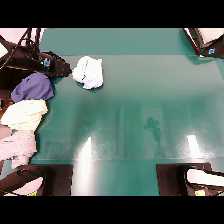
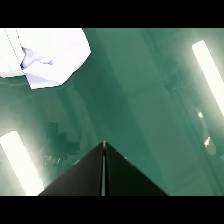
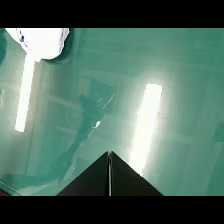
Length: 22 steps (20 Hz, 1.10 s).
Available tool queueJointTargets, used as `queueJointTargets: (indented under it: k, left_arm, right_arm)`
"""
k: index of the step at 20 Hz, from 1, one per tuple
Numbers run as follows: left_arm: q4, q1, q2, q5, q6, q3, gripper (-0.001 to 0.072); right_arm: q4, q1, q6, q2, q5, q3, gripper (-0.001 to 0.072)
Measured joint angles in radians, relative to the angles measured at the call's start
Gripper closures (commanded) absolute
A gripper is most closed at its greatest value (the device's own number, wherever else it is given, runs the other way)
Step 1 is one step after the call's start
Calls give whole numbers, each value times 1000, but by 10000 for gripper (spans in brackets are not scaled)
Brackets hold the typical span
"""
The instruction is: Fold the shirts.
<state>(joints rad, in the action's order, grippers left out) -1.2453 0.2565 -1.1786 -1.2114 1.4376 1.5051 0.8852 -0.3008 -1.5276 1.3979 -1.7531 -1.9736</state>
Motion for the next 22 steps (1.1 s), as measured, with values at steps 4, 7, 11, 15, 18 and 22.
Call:
queueJointTargets:
  k: [4,7,11,15,18,22]
  left_arm:
    - [0,0,0,0,0,-1,683]
    - [0,0,0,0,0,-1,682]
    - [0,0,0,0,0,-1,682]
    - [0,0,0,0,0,-1,682]
    - [2,0,0,0,0,-1,682]
    - [12,1,-5,17,2,-2,144]
  right_arm:
    - [0,0,0,3,0,0,693]
    - [0,0,0,4,0,0,693]
    - [0,0,0,4,0,0,693]
    - [0,0,0,4,0,0,693]
    - [-1,0,0,4,11,0,693]
    - [-2,0,0,4,53,0,693]
